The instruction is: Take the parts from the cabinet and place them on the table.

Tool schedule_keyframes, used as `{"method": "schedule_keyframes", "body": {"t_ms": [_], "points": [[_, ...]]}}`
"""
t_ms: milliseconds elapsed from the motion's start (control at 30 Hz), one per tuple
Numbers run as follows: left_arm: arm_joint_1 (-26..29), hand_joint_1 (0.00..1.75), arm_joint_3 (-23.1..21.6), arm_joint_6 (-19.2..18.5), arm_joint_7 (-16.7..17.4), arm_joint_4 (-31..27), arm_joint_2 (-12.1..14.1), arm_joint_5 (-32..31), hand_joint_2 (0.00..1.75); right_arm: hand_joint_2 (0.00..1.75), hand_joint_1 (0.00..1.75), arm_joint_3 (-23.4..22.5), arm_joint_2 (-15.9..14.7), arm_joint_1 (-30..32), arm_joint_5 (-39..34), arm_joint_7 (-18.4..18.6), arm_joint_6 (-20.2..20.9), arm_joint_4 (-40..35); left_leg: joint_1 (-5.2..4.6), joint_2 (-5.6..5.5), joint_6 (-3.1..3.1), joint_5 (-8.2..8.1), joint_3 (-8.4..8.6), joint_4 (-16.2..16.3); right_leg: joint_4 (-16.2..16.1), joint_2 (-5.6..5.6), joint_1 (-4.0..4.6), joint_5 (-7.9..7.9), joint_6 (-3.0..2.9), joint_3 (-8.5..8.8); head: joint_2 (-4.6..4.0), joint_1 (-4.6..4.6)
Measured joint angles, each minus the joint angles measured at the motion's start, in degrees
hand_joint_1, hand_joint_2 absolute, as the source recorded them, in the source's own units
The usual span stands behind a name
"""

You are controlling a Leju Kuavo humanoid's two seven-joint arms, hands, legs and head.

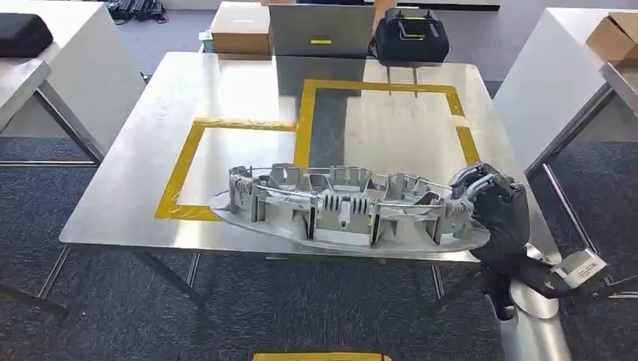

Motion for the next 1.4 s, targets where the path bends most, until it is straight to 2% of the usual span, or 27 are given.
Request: {"method": "schedule_keyframes", "body": {"t_ms": [33,67,133,167,200,233,267,300,433,567,667,733,833,933,1133,1300,1400], "points": [[0.02,0.00,0.00,0.00,0.02,0.02,-0.02,0.00,1.75,1.75,1.75,0.00,0.00,0.16,0.09,0.00,-0.02,0.19,0.10,0.01,0.10,-0.14,0.10,0.06,-0.40,-0.01,-0.35,1.25,0.55,-0.43,0.00,0.00],[0.03,0.00,0.00,0.00,0.04,0.02,-0.09,-0.02,1.75,1.75,1.75,0.00,0.00,0.27,0.09,0.00,-0.02,0.31,0.35,0.00,-0.06,-0.39,0.25,0.22,-3.62,-0.05,-0.82,3.97,1.23,0.60,0.00,0.02],[0.00,0.00,0.04,0.00,0.07,0.02,-0.15,-0.02,1.75,1.75,1.75,0.02,-0.02,0.32,0.53,-0.02,-0.61,0.39,0.92,-0.14,-0.71,-1.05,0.39,1.03,-13.53,-0.31,-1.81,9.54,2.63,5.03,0.00,0.07],[0.01,0.00,0.13,0.00,0.07,-0.02,0.20,-0.04,1.75,1.75,1.75,0.04,-0.02,0.31,0.79,-0.02,-0.96,0.41,0.76,-0.21,-1.17,-1.41,0.20,1.52,-16.62,-0.39,-2.35,9.45,3.50,6.44,0.00,0.31],[-0.03,0.00,0.26,0.00,0.07,-0.02,0.24,-0.04,1.75,1.75,1.75,0.09,-0.04,0.56,1.27,-0.02,-1.49,0.50,0.42,-0.41,-1.90,-2.05,-0.03,2.32,-16.93,0.44,-1.94,9.82,1.89,6.41,0.00,0.70],[0.03,0.00,0.35,0.00,-0.02,-0.09,0.24,-0.13,1.75,1.75,1.75,0.09,-0.04,1.00,1.95,-0.04,-2.39,0.46,0.35,-0.46,-2.00,-1.75,0.06,1.98,-16.72,0.13,-1.82,9.13,1.29,6.39,0.00,0.15],[0.15,0.00,0.35,0.00,-0.02,-0.04,0.17,-0.39,1.75,1.75,1.75,0.13,-0.07,1.32,2.82,-0.04,-3.20,0.41,0.41,-0.46,-2.10,-1.75,0.19,1.77,-16.73,0.23,-1.73,9.37,1.31,6.33,0.00,0.09],[0.16,0.00,0.37,0.00,-0.02,-0.04,0.17,-0.50,1.75,1.75,1.75,0.26,-0.09,1.67,3.85,0.00,-4.37,0.41,0.51,-0.46,-2.43,-1.58,0.33,1.55,-16.73,0.24,-1.61,9.45,0.93,6.33,0.00,0.04],[0.10,0.00,0.52,0.00,-0.15,-0.04,0.15,-0.98,1.75,1.75,1.75,1.38,-0.35,2.64,8.44,-0.04,-10.48,0.35,0.55,-0.44,-2.87,-1.30,0.74,0.83,-16.73,0.28,-1.50,9.44,0.63,6.35,0.00,-0.09],[0.12,0.00,0.94,-0.09,-0.92,-0.04,0.02,-1.64,1.75,1.75,1.75,4.07,-1.73,3.45,19.55,0.00,-22.89,1.29,0.70,-0.45,-3.06,-1.21,0.76,0.70,-16.73,0.27,-1.35,9.38,0.43,6.36,0.00,-0.11],[0.17,0.00,0.94,-0.32,-1.54,-0.04,-0.02,-2.24,1.75,1.75,1.75,4.61,-2.43,3.64,26.28,0.04,-29.58,3.43,0.72,-0.45,-3.09,-1.19,0.74,0.69,-16.73,0.28,-1.33,9.38,0.41,6.37,0.00,-0.09],[0.14,0.00,0.96,-0.65,-2.01,-0.04,-0.04,-2.80,1.75,1.75,1.75,4.61,-2.69,3.50,32.25,1.19,-33.77,5.91,0.72,-0.45,-3.10,-1.19,0.75,0.69,-16.76,0.28,-1.34,9.40,0.39,6.40,0.00,-0.09],[0.27,0.00,0.96,-1.22,-3.76,-0.04,-0.04,-4.22,1.75,1.75,1.75,4.59,-3.23,2.66,44.09,4.48,-42.17,11.57,0.71,-0.45,-3.10,-1.19,0.74,0.69,-16.82,0.27,-1.34,9.41,0.40,6.44,0.00,-0.09],[0.44,0.00,0.96,-1.18,-5.22,-0.04,-0.02,-5.33,1.75,1.75,1.75,4.33,-3.87,0.47,48.43,5.16,-47.97,18.82,0.71,-0.45,-3.09,-1.19,0.75,0.70,-16.89,0.28,-1.35,9.47,0.42,6.48,0.00,-0.07],[0.64,0.00,0.96,-0.63,-5.77,-0.04,0.09,-7.21,1.75,1.75,1.75,3.28,-5.18,-7.02,49.09,2.40,-52.96,35.82,0.71,-0.44,-3.07,-1.15,0.76,0.71,-16.94,0.33,-1.35,9.56,0.44,6.51,0.00,-0.07],[0.76,0.00,0.96,-0.04,-5.99,-0.04,0.11,-8.39,1.75,1.75,1.75,3.23,-5.99,-12.55,53.07,3.15,-57.38,48.31,0.71,-0.46,-3.11,-1.11,0.76,0.71,-16.94,0.32,-1.34,9.59,0.40,6.53,0.00,-0.07],[0.72,0.00,0.96,0.09,-6.03,-0.07,0.11,-9.18,1.75,1.75,1.75,3.43,-6.08,-15.82,54.97,3.87,-58.14,54.76,0.71,-0.46,-3.12,-1.10,0.75,0.71,-16.94,0.34,-1.34,9.60,0.40,6.51,0.02,-0.07]]}}
